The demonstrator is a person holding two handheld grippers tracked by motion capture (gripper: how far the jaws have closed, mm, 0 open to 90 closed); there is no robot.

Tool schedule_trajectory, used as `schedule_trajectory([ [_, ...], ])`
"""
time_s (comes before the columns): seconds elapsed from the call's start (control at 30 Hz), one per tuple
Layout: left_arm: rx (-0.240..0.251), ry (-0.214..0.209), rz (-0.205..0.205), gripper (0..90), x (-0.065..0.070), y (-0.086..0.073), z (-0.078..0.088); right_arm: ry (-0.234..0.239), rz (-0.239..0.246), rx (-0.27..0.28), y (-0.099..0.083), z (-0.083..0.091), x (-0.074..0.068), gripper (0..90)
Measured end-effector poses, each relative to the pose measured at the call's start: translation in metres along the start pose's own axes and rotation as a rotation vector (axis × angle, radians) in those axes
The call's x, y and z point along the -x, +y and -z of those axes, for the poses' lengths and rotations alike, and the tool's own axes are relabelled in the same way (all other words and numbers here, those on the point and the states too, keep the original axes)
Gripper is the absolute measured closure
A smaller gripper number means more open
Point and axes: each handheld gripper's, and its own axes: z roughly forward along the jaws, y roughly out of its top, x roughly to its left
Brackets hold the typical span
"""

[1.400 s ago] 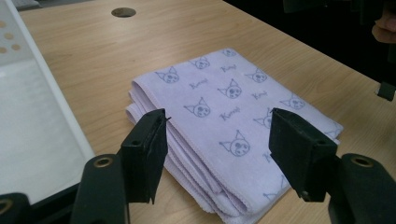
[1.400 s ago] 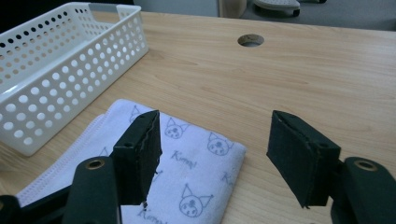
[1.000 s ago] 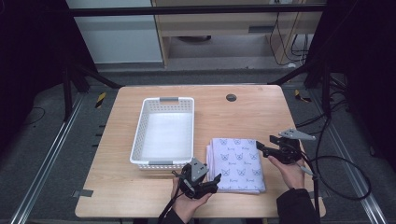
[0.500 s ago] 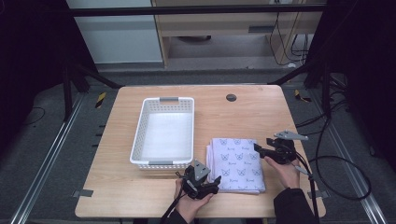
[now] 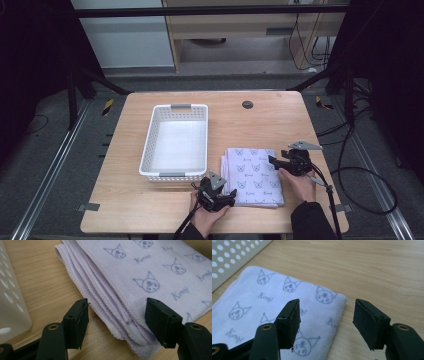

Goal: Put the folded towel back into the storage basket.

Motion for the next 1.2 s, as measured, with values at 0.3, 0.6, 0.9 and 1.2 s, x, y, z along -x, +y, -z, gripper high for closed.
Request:
schedule_trajectory([
  [0.3, -0.014, -0.016, 0.019, 31.8, -0.002, -0.001, -0.006, 0.006, 0.004, -0.051, -0.006, -0.013, -0.002, 41.5],
  [0.6, -0.024, -0.009, 0.0, 33.2, -0.001, 0.0, -0.008, 0.022, -0.025, -0.075, -0.009, -0.018, 0.0, 44.6],
  [0.9, -0.033, -0.055, 0.02, 48.7, 0.002, 0.001, -0.007, 0.052, -0.07, -0.092, -0.011, -0.02, 0.002, 50.0],
  [1.2, -0.028, -0.088, 0.043, 64.9, 0.004, 0.001, -0.007, 0.085, -0.081, -0.093, -0.011, -0.02, 0.002, 61.3],
])
